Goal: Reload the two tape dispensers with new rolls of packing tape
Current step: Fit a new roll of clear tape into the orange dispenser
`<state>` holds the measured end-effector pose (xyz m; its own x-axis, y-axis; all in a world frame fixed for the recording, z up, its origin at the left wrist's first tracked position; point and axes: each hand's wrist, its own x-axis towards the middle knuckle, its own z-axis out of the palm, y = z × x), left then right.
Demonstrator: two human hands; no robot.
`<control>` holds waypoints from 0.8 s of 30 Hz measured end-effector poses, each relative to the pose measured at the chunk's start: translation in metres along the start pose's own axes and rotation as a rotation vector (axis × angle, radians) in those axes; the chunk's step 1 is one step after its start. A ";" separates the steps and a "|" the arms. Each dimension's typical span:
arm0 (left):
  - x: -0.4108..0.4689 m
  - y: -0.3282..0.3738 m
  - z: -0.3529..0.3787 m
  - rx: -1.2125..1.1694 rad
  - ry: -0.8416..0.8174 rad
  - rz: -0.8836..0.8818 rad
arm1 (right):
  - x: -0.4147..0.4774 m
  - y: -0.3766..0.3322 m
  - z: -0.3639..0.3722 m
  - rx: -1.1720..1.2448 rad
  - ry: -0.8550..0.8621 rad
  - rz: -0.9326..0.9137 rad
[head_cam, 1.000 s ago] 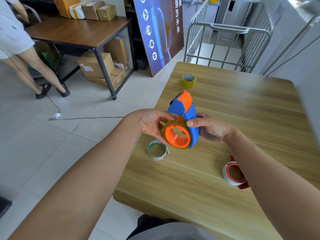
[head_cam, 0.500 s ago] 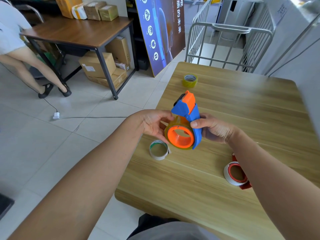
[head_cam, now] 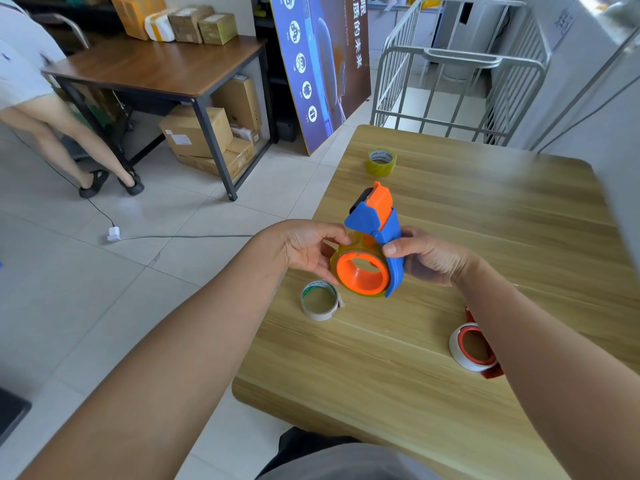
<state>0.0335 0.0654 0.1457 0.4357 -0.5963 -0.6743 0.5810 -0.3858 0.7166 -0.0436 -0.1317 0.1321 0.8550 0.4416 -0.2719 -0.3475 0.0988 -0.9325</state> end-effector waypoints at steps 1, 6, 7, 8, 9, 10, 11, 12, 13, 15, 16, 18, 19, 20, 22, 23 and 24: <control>-0.001 0.000 0.000 0.008 -0.003 0.005 | 0.000 0.001 0.000 0.006 -0.005 -0.002; -0.003 -0.001 0.001 0.009 0.001 0.002 | 0.000 0.002 0.001 0.019 -0.015 -0.002; -0.003 -0.001 0.002 0.013 0.003 0.002 | 0.000 0.003 0.001 0.020 -0.013 -0.002; -0.004 -0.001 0.002 0.018 0.003 0.002 | -0.001 0.003 0.001 0.021 -0.014 -0.002; -0.004 0.000 0.002 0.023 0.004 0.003 | -0.001 0.003 0.002 0.020 -0.017 -0.004; -0.005 0.000 0.003 0.027 0.006 0.003 | -0.001 0.003 0.002 0.020 -0.021 -0.004; -0.005 0.000 0.003 0.032 0.010 0.004 | -0.001 0.003 0.002 0.020 -0.023 -0.005; -0.004 0.000 0.002 0.037 0.016 0.006 | -0.001 0.003 0.002 0.017 -0.025 -0.004; -0.004 -0.001 0.002 0.042 0.025 0.009 | -0.001 0.003 0.003 0.013 -0.025 -0.003; -0.004 -0.002 0.000 0.057 0.045 0.020 | -0.002 0.004 0.002 0.014 -0.016 -0.004; -0.004 -0.003 -0.001 0.054 0.056 0.030 | -0.002 0.003 0.001 0.023 -0.003 -0.004; -0.007 -0.002 -0.001 0.030 0.053 0.041 | -0.003 0.002 0.000 0.043 0.028 -0.003; -0.008 -0.001 -0.001 0.043 0.036 0.043 | -0.003 0.002 -0.001 0.044 0.032 -0.002; -0.010 0.000 0.000 0.074 0.019 0.042 | -0.002 0.002 0.000 0.038 0.027 0.000; -0.011 0.001 0.001 0.113 -0.009 0.037 | -0.002 0.002 0.002 0.026 0.011 0.005; -0.012 0.001 0.000 0.109 -0.011 0.030 | -0.001 0.002 0.002 0.021 0.006 0.008; -0.012 0.000 -0.001 0.094 -0.005 0.024 | -0.001 0.003 0.003 0.018 0.004 0.012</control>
<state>0.0293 0.0731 0.1536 0.4450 -0.6092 -0.6564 0.5034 -0.4360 0.7460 -0.0462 -0.1292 0.1305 0.8522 0.4394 -0.2841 -0.3648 0.1098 -0.9246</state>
